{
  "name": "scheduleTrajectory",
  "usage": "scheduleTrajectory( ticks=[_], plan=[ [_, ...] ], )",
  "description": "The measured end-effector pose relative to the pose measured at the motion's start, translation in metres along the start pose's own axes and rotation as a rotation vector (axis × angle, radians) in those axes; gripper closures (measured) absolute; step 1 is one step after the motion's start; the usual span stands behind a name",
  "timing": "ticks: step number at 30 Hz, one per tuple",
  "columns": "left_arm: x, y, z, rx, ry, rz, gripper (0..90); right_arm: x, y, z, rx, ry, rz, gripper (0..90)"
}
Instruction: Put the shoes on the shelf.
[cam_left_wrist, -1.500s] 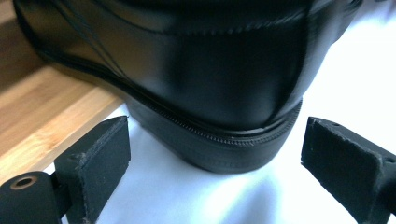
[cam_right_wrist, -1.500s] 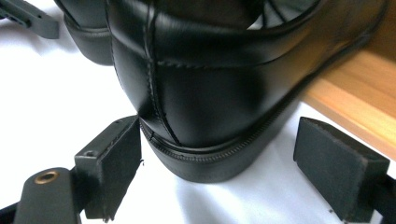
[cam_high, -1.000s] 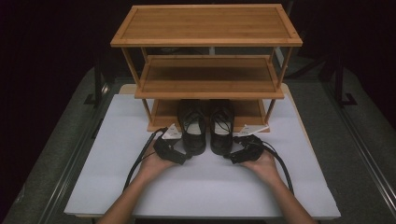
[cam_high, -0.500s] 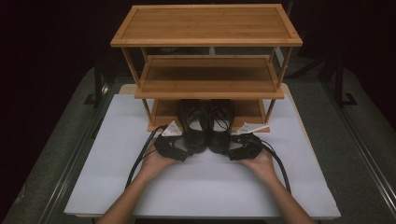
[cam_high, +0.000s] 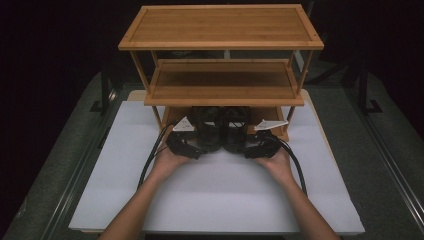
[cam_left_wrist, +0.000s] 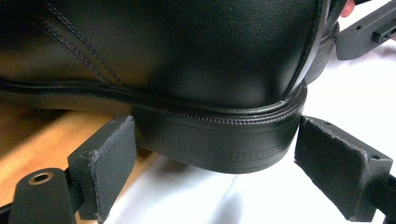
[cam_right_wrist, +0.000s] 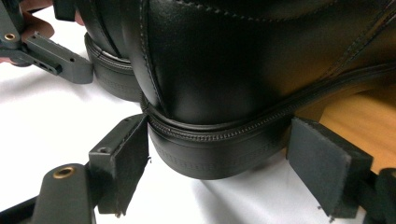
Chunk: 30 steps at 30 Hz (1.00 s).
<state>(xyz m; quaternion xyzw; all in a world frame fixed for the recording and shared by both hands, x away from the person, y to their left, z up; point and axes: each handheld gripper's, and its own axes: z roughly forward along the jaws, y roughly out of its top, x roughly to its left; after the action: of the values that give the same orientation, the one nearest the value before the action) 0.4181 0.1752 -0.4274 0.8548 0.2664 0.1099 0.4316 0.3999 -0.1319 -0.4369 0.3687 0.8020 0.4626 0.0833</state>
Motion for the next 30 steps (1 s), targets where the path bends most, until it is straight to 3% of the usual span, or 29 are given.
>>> scheduleTrajectory(
  ticks=[9, 13, 16, 17, 20, 21, 23, 25, 27, 30],
  plan=[
    [0.018, 0.009, 0.016, -0.010, 0.039, -0.020, 12.8, -0.016, 0.015, 0.014, -0.004, -0.036, 0.004, 20.8],
    [0.022, 0.010, 0.024, -0.009, 0.049, -0.051, 12.9, -0.023, 0.020, 0.019, -0.008, -0.060, 0.001, 20.2],
    [0.026, 0.011, 0.031, -0.008, 0.054, -0.057, 12.9, -0.026, 0.023, 0.022, 0.007, -0.077, 0.021, 20.1],
    [0.027, 0.011, 0.033, -0.001, 0.060, -0.061, 12.9, -0.031, 0.024, 0.025, -0.019, -0.082, -0.033, 20.1],
    [0.030, 0.010, 0.041, 0.035, 0.074, -0.042, 12.9, -0.033, 0.026, 0.029, -0.019, -0.108, -0.038, 21.2],
    [0.031, 0.009, 0.042, 0.022, 0.059, -0.060, 12.8, -0.033, 0.026, 0.030, -0.020, -0.120, -0.040, 21.4],
    [0.031, 0.008, 0.044, 0.016, 0.073, -0.068, 12.8, -0.032, 0.028, 0.032, -0.010, -0.146, -0.050, 21.4],
    [0.032, 0.007, 0.043, 0.012, 0.058, -0.079, 12.7, -0.033, 0.028, 0.032, -0.005, -0.147, -0.047, 21.6],
    [0.030, 0.007, 0.040, 0.025, 0.075, -0.081, 13.3, -0.032, 0.025, 0.029, -0.008, -0.143, -0.049, 22.5],
    [0.028, 0.006, 0.036, 0.053, 0.075, -0.057, 13.2, -0.029, 0.022, 0.024, -0.007, -0.145, -0.050, 20.7]
  ],
)
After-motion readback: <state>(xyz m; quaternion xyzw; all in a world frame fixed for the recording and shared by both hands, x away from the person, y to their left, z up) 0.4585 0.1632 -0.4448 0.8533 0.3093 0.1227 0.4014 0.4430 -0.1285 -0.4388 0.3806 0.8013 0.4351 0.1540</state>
